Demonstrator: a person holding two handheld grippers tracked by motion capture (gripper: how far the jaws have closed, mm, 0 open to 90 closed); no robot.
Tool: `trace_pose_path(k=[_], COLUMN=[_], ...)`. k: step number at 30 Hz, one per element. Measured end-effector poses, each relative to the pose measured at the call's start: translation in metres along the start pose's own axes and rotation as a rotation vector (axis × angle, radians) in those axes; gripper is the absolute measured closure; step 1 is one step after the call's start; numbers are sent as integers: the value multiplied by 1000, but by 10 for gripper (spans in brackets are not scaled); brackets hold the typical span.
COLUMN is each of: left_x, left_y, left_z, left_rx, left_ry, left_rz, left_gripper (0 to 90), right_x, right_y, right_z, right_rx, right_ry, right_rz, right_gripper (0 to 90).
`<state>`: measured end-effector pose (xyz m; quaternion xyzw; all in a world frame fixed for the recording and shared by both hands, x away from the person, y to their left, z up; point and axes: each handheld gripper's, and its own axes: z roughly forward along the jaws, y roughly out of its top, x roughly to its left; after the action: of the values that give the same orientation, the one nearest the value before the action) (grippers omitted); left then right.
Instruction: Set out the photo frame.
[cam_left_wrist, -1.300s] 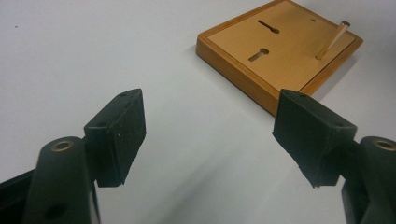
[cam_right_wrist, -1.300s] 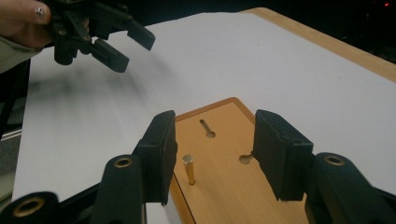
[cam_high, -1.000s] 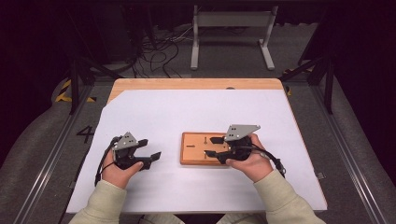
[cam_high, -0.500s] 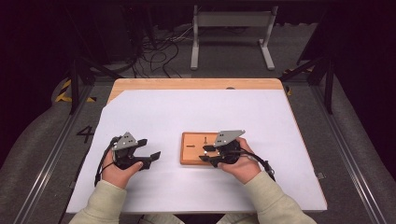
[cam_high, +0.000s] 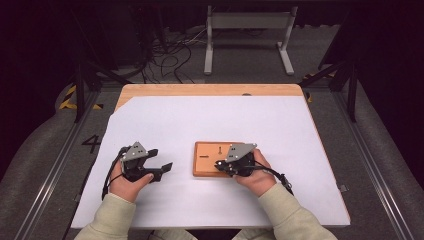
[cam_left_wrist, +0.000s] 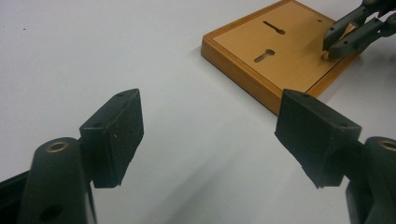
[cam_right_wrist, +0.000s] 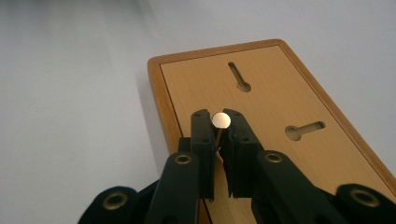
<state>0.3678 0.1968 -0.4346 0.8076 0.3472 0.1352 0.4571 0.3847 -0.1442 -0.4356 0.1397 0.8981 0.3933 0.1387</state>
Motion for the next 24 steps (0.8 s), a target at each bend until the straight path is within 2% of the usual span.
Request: trace_pose_path(k=[6,9,12,18,19,24], left_x=[-1,-2,-2,-6,-6,-8], left_y=[0,0,0,1,2,3], left_z=[0,1,2,4,4,5], left_rx=[1,2,4,3,6,4], left_ry=[1,-4,-7,-12,-13,-19], left_rz=[-5,-10,3,0,10,10], left_gripper=[238,238,238,239,239,239], right_x=[2,4,8,21,23,32], right_y=[-1,-2,-2,-3,-3,-4], right_z=[0,0,-1,-4,-4,-5], right_rx=[-6,-9,-10,9,12,19], right_ry=[-8,-22,-38,-90,-99,-141], right_rz=[-32,-68,-103,-226,-247,-310], right_gripper=[830,828,828,838,839,841])
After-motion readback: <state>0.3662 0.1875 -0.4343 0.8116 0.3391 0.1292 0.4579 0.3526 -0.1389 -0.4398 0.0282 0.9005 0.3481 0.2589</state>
